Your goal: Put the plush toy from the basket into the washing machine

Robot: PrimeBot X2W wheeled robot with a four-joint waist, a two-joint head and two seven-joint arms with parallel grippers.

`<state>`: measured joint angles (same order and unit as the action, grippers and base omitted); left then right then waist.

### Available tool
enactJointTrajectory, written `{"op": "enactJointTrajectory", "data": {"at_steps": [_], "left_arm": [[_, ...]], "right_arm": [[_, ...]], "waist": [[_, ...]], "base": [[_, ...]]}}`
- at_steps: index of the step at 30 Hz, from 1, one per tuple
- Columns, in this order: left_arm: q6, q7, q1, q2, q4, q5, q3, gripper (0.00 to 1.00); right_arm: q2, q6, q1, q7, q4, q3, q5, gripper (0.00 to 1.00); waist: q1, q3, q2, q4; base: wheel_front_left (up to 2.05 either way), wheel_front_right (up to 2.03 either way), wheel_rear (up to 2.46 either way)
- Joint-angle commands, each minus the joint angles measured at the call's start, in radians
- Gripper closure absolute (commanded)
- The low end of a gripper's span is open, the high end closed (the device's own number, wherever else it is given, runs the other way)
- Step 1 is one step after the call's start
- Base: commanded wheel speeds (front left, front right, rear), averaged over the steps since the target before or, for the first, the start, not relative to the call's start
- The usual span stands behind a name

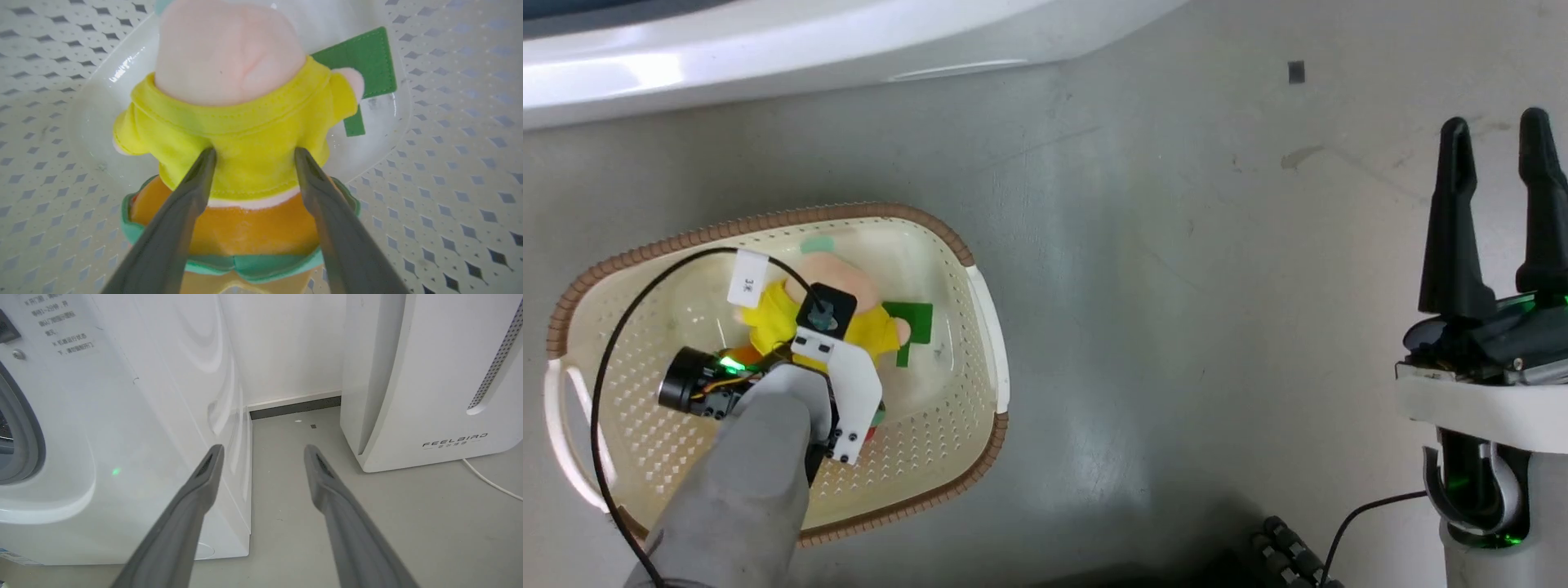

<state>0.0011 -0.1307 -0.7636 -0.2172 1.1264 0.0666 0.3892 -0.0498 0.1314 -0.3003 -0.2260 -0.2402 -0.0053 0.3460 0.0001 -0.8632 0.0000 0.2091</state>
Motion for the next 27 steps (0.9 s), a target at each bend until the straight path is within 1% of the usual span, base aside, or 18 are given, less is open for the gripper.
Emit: {"op": "enactJointTrajectory", "data": {"at_steps": [1, 2, 3, 9, 13, 20, 27], "left_arm": [[0.002, 0.007, -0.03, -0.01, 0.038, 0.013, 0.016, 0.36], [0.003, 0.016, -0.036, -0.01, 0.049, 0.015, 0.021, 0.8], [0.002, 0.018, -0.041, -0.011, 0.059, 0.016, 0.027, 1.0], [-0.005, 0.036, -0.06, -0.015, 0.12, 0.032, 0.055, 1.0], [-0.018, 0.059, -0.067, -0.005, 0.161, 0.054, 0.065, 1.0], [-0.044, 0.105, -0.016, 0.026, 0.164, 0.076, 0.069, 1.0], [-0.07, 0.189, 0.06, 0.074, 0.164, 0.106, 0.071, 1.0]], "right_arm": [[0.0, -0.001, -0.034, -0.01, -0.013, -0.001, 0.016, 0.0], [0.0, -0.001, -0.038, -0.012, -0.015, -0.003, 0.019, 0.0], [0.0, -0.001, -0.041, -0.014, -0.017, -0.005, 0.022, 0.0], [0.0, -0.001, -0.054, -0.027, -0.021, -0.008, 0.033, 0.0], [0.0, -0.001, -0.057, -0.035, -0.016, -0.01, 0.039, 0.0], [0.0, -0.001, -0.029, -0.036, 0.018, -0.01, 0.027, 0.0], [0.0, -0.001, 0.026, -0.036, 0.049, -0.01, 0.007, 0.0]], "waist": [[-0.0001, -0.013, 0.0, 0.003], [-0.0001, -0.016, 0.0, 0.004], [-0.0001, -0.019, 0.0, 0.004], [-0.0001, -0.019, 0.0, 0.007], [-0.0001, -0.003, 0.0, 0.004], [-0.0001, 0.094, 0.0, -0.013], [-0.0001, 0.24, 0.0, -0.045]], "base": [[0.0, 0.0, 0.0], [0.0, 0.0, 0.0], [0.0, 0.0, 0.0], [0.0, 0.0, 0.0], [0.0, 0.0, 0.0], [0.0, 0.0, 0.0], [0.0, 0.0, 0.0]]}}
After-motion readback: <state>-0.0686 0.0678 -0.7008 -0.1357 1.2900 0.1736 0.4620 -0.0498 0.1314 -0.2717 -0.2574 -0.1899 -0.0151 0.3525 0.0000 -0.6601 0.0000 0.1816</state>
